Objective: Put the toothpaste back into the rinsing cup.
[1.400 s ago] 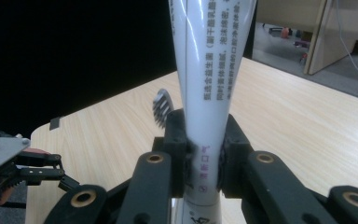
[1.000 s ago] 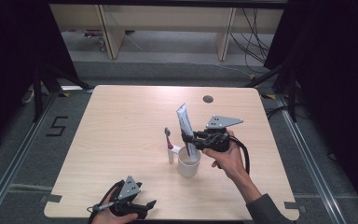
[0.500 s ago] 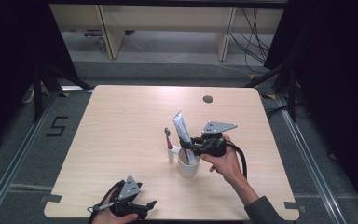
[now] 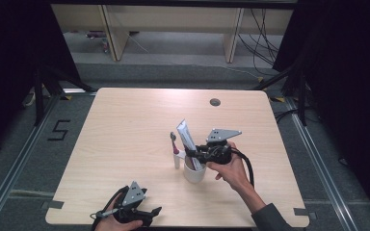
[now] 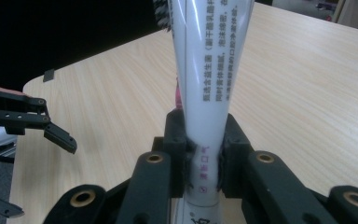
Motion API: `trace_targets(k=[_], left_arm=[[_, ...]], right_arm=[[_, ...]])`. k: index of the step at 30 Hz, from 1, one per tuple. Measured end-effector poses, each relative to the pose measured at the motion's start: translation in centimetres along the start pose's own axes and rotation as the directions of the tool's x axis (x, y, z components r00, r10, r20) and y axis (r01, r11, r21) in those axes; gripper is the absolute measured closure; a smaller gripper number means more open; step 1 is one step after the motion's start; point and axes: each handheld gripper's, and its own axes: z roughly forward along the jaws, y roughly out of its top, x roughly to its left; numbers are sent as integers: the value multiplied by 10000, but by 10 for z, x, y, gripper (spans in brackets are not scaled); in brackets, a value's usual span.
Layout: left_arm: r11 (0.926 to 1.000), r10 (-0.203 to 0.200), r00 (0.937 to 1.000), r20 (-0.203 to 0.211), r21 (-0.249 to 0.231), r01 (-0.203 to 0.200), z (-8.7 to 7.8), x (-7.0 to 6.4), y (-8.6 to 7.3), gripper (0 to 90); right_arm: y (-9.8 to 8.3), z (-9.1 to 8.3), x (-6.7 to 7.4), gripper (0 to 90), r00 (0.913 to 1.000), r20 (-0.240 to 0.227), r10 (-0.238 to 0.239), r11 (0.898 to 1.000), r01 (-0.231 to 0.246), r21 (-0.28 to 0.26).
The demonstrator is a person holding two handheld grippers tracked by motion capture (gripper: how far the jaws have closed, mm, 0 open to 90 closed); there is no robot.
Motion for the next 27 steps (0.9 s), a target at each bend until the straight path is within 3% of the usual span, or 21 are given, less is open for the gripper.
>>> trace_targets(k=[2,3,4,5,6,9,10,11,15,18,20,23,24,25,27], left_arm=[[10000,1,10000,34,-54,-1,1,0,0,196],[10000,-4,10000,2,-8,4,0,0,0,196],[10000,11,10000,-4,7,-11,0,0,0,196],[10000,7,10000,3,1,-7,0,0,0,196],[10000,-3,10000,-3,3,3,0,0,0,196],[10000,3,10000,-5,0,-3,0,0,0,196],[10000,11,10000,7,4,-11,0,0,0,196],[10000,-18,10000,46,-67,18,1,0,0,196],[10000,15,10000,-6,18,-15,0,0,0,196],[10000,6,10000,-2,13,-6,0,0,0,196],[10000,26,10000,62,11,-26,1,0,0,196],[9997,188,9998,-89,159,-187,0,2,1,196],[9997,187,9998,-86,162,-186,0,1,0,196],[10000,-6,10000,31,18,6,1,0,0,196],[9997,182,9998,-95,168,-180,0,1,0,196]], right_arm=[[-1,2,0,770,9999,-138,-79,10000,79,18],[-2,1,0,770,9998,27,-173,9998,173,24],[-3,2,2,770,9998,-135,172,9998,-172,32],[-3,3,0,770,9993,-156,-344,9994,343,-63],[-3,1,2,770,10000,36,-79,9998,78,203],[-5,3,1,769,9993,34,-371,9992,371,133],[-6,3,4,769,9999,-18,-110,9998,110,187],[-5,2,2,769,9991,89,-420,9990,419,143],[-6,2,4,768,9997,30,-238,9993,237,276],[-6,2,4,767,9982,174,-571,9978,565,345],[-7,2,7,767,9997,76,-249,9986,245,461],[-7,2,4,766,9975,207,-671,9961,658,587],[-8,2,5,766,9987,161,-477,9965,465,689],[-9,2,5,766,9976,197,-669,9957,655,654],[-10,2,6,765,9976,211,-662,9949,644,772]])
